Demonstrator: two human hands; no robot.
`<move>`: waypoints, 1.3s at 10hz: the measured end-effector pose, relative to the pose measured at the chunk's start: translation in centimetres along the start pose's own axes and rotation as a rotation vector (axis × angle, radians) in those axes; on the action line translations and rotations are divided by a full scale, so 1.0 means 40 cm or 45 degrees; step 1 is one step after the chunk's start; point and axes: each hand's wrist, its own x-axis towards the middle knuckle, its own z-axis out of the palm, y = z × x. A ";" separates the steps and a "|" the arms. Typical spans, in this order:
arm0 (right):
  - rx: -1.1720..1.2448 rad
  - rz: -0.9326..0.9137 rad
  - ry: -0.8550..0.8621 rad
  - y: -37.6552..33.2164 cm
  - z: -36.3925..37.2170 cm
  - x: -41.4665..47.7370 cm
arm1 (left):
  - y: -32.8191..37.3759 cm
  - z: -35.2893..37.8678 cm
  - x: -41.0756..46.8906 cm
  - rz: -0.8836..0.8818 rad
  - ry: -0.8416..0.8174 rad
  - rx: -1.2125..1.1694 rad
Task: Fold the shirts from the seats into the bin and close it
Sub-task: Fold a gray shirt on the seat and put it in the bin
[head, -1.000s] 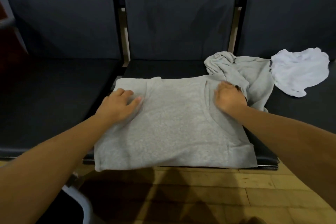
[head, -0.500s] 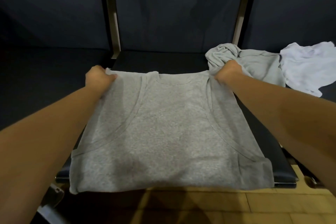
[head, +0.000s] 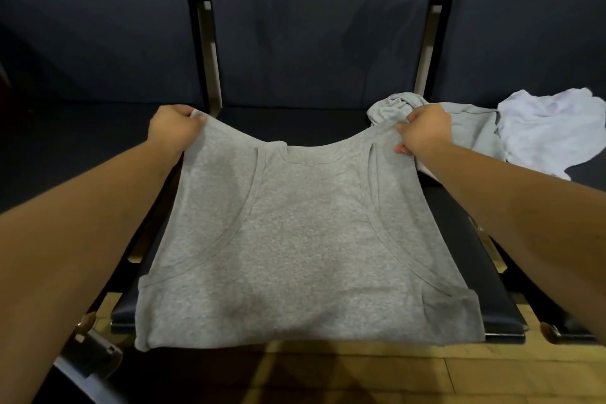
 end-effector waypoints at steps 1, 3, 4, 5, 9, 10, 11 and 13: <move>0.497 0.127 0.002 -0.030 -0.011 0.009 | 0.033 -0.018 0.021 0.038 0.095 -0.089; 0.835 0.121 0.008 -0.083 -0.075 -0.001 | 0.104 -0.070 0.009 -0.022 0.088 -0.645; 0.903 0.152 -0.012 -0.070 -0.112 -0.022 | 0.085 -0.104 -0.026 0.012 0.055 -0.601; 0.873 0.139 -0.059 -0.046 -0.157 -0.072 | 0.055 -0.133 -0.090 -0.011 -0.034 -0.540; 0.056 -0.047 -0.346 0.167 -0.207 -0.350 | -0.127 -0.185 -0.369 -0.503 -0.494 -0.732; -0.112 -0.189 -0.357 0.164 -0.204 -0.372 | -0.138 -0.183 -0.380 -0.521 -0.443 -0.665; -0.074 -0.199 -0.273 0.153 -0.203 -0.367 | -0.121 -0.190 -0.374 -0.482 -0.337 -0.775; 0.027 -0.076 -0.116 0.171 -0.218 -0.361 | -0.125 -0.188 -0.365 -0.576 -0.303 -0.973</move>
